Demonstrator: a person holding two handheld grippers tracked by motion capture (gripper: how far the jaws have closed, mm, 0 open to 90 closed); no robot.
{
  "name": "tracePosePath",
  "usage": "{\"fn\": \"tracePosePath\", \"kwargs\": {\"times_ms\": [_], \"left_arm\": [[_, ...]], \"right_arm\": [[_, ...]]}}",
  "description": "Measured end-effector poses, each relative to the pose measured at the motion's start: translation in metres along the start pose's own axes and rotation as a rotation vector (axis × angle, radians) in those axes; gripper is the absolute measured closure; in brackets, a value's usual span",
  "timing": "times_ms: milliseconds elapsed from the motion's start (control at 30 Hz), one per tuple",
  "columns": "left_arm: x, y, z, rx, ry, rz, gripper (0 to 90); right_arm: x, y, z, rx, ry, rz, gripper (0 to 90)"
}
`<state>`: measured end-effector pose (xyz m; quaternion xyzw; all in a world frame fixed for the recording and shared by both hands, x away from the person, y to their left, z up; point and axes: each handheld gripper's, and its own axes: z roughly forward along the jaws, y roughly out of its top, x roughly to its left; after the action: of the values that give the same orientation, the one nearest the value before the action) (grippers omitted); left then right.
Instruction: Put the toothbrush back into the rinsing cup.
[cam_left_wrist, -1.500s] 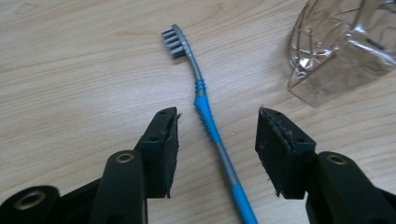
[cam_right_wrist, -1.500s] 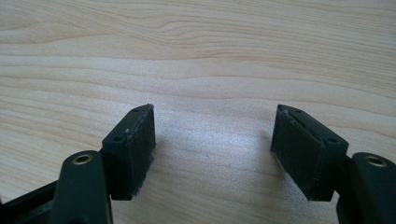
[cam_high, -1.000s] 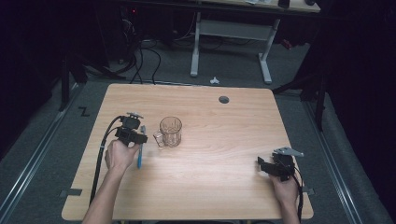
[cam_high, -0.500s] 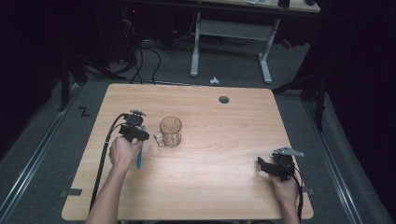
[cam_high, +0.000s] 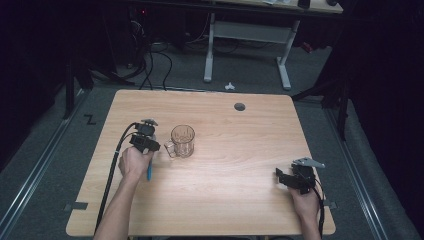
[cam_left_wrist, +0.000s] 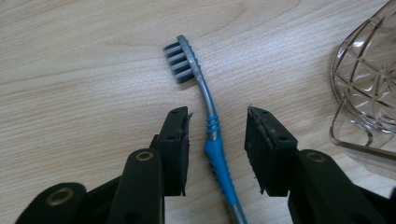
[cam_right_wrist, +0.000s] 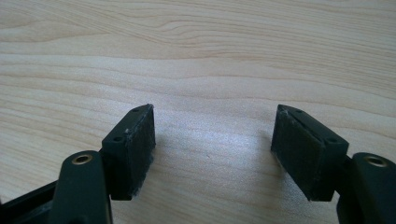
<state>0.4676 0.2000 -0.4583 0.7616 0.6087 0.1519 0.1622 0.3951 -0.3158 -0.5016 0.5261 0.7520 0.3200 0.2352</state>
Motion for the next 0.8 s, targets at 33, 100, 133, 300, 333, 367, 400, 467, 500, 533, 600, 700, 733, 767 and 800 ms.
{"fn": "tracePosePath", "kwargs": {"times_ms": [33, 100, 133, 300, 333, 367, 400, 467, 500, 533, 600, 700, 733, 767, 800], "left_arm": [[0.0, 0.0, 0.001, 0.005, 0.0, -0.003, 60.7], [0.001, 0.0, 0.005, 0.022, -0.004, -0.003, 61.5], [0.001, 0.0, 0.006, 0.027, -0.004, -0.002, 61.9], [0.001, 0.001, 0.012, 0.05, -0.004, -0.009, 63.7], [0.002, 0.001, 0.012, 0.053, -0.005, -0.008, 64.2], [0.001, 0.001, 0.013, 0.053, -0.006, -0.012, 64.7], [0.002, 0.001, 0.013, 0.054, -0.011, -0.013, 65.4], [0.002, 0.001, 0.013, 0.054, -0.016, -0.013, 66.8], [0.002, 0.001, 0.013, 0.053, -0.019, -0.014, 67.5], [0.002, 0.001, 0.013, 0.054, -0.021, -0.014, 68.3], [0.002, 0.001, 0.013, 0.058, -0.027, -0.021, 69.8], [0.004, 0.001, 0.013, 0.063, -0.033, -0.03, 71.7], [0.004, 0.002, 0.013, 0.065, -0.033, -0.032, 72.3], [0.005, 0.002, 0.013, 0.069, -0.031, -0.03, 72.5], [0.005, 0.002, 0.013, 0.072, -0.031, -0.03, 72.7]], "right_arm": [[0.0, 0.0, 0.0, 0.0, 0.001, 0.0, 30.6], [0.0, 0.0, 0.0, 0.0, 0.0, 0.0, 30.5], [0.0, 0.0, 0.0, 0.0, 0.0, 0.0, 30.6], [0.0, 0.0, 0.0, 0.0, -0.001, -0.005, 30.6], [0.0, 0.0, 0.0, 0.0, -0.001, -0.005, 30.6], [0.0, 0.0, 0.0, 0.0, -0.001, -0.005, 30.6], [0.0, 0.0, 0.0, 0.001, 0.0, -0.005, 30.6], [0.0, 0.0, 0.0, 0.001, 0.0, -0.005, 30.6], [0.0, 0.0, 0.0, 0.0, 0.001, -0.006, 30.6], [0.0, 0.0, 0.0, 0.0, 0.001, -0.006, 30.6], [0.0, 0.0, 0.0, 0.001, 0.001, -0.006, 30.6], [0.001, 0.0, 0.0, 0.001, 0.001, -0.006, 30.6], [0.001, 0.0, 0.0, 0.001, 0.001, -0.006, 30.6], [0.001, 0.0, 0.0, 0.001, 0.001, -0.006, 30.6], [0.001, 0.0, 0.0, 0.001, 0.001, -0.006, 30.6]]}}
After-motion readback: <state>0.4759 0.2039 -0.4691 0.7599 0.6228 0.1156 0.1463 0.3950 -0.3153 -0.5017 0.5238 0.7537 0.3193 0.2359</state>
